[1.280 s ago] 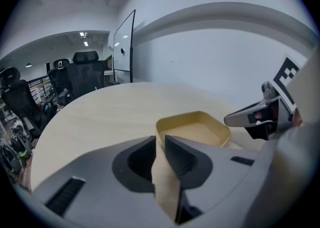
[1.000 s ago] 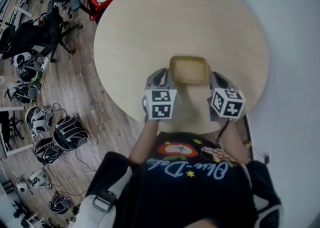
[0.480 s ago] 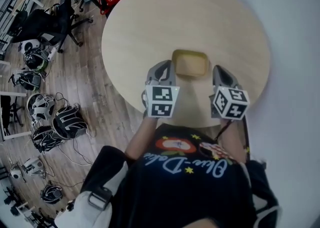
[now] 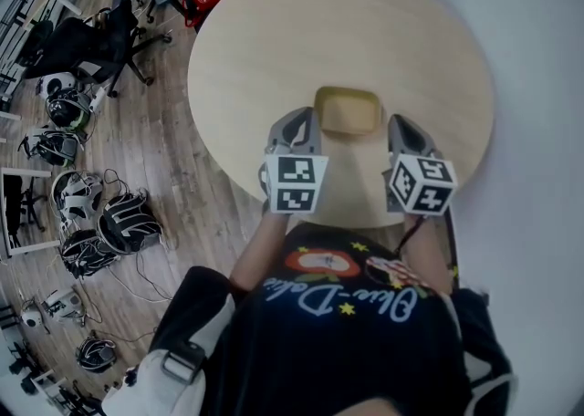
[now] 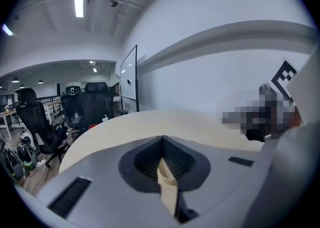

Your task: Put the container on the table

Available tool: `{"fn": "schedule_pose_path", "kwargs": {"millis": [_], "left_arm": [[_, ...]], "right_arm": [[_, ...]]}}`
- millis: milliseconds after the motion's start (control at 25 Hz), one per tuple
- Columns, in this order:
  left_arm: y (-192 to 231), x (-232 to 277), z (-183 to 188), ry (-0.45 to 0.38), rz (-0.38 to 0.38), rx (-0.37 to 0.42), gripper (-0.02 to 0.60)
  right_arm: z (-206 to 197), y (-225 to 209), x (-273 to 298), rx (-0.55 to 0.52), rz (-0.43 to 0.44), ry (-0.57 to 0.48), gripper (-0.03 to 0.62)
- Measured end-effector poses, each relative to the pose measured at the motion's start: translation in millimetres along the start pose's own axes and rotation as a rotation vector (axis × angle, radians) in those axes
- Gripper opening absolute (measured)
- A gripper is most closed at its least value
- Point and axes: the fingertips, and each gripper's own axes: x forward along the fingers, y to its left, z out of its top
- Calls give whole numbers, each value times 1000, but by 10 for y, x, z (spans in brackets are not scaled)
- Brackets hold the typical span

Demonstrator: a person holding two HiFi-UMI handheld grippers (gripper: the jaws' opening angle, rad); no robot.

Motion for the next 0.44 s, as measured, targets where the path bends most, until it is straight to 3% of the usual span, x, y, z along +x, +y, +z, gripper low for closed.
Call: {"fn": "schedule_pose_path", "kwargs": {"millis": [440], "left_arm": [[61, 8, 40, -2, -15, -2, 0]], "right_arm": [[59, 67, -4, -6, -8, -2, 0]]}}
